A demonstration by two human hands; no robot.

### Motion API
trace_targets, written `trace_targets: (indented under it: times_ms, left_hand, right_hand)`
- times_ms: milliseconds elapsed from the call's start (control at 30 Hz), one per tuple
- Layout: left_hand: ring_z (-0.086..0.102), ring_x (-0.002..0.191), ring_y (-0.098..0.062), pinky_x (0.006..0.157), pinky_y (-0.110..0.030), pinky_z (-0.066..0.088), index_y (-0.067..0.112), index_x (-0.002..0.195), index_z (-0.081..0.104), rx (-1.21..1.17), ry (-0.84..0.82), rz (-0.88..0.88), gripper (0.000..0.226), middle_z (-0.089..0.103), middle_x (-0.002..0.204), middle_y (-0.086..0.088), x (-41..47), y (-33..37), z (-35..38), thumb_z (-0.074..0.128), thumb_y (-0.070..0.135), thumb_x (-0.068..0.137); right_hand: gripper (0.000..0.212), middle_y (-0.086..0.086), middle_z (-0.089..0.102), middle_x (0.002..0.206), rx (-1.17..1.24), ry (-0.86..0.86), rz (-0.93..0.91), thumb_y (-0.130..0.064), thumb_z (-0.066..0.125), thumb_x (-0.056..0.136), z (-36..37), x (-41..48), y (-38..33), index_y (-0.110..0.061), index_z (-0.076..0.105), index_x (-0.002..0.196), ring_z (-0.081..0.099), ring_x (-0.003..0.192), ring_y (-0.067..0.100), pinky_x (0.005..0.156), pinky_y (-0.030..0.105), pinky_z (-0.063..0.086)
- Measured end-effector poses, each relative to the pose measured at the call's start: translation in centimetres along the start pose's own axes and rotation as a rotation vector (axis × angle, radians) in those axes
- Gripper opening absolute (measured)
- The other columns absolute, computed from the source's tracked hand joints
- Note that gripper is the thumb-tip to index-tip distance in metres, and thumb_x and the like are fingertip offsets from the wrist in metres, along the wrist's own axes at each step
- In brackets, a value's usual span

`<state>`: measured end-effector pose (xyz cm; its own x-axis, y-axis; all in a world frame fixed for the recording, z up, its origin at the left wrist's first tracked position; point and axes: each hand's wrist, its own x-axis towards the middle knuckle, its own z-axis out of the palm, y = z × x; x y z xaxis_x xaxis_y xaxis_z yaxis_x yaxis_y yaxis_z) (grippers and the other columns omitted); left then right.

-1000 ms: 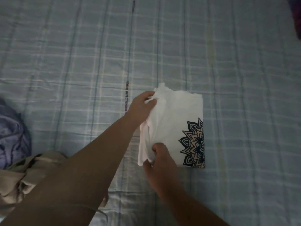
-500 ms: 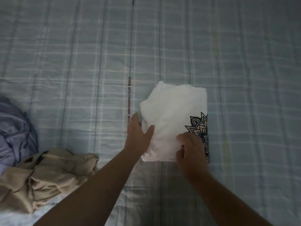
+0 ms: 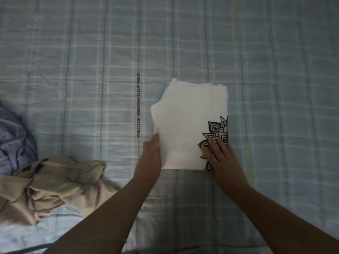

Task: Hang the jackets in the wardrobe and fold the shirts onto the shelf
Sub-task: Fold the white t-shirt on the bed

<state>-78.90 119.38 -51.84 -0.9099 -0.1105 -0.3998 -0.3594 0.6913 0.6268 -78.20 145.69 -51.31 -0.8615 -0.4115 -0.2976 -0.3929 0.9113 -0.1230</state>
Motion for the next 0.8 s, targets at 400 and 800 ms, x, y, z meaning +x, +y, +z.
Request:
trace_targets:
  times_ms: [400, 800]
  left_hand:
    - [0.025, 0.145, -0.037, 0.116, -0.054, 0.025, 0.007, 0.146, 0.04, 0.412, 0.14, 0.424, 0.062, 0.034, 0.153, -0.02, 0.6, 3.9, 0.6, 0.053, 0.017, 0.086]
    - [0.0, 0.152, -0.033, 0.121, -0.054, 0.009, 0.02, 0.158, 0.013, 0.685, -0.061, 0.367, 0.072, 0.007, 0.164, -0.015, 4.1, 2.2, 5.1, 0.033, 0.049, 0.095]
  right_hand:
    - [0.056, 0.011, 0.039, 0.154, 0.211, 0.271, 0.251, -0.023, 0.044, 0.091, -3.1, 3.2, -0.1, -0.01, 0.045, 0.145, 0.031, 0.145, 0.03, 0.116, 0.05, 0.028]
    - [0.069, 0.011, 0.013, 0.164, 0.049, 0.06, 0.207, -0.037, 0.036, 0.095, 2.5, 6.2, 1.1, -0.009, 0.019, 0.156, 0.008, 0.152, 0.028, 0.122, 0.049, 0.015]
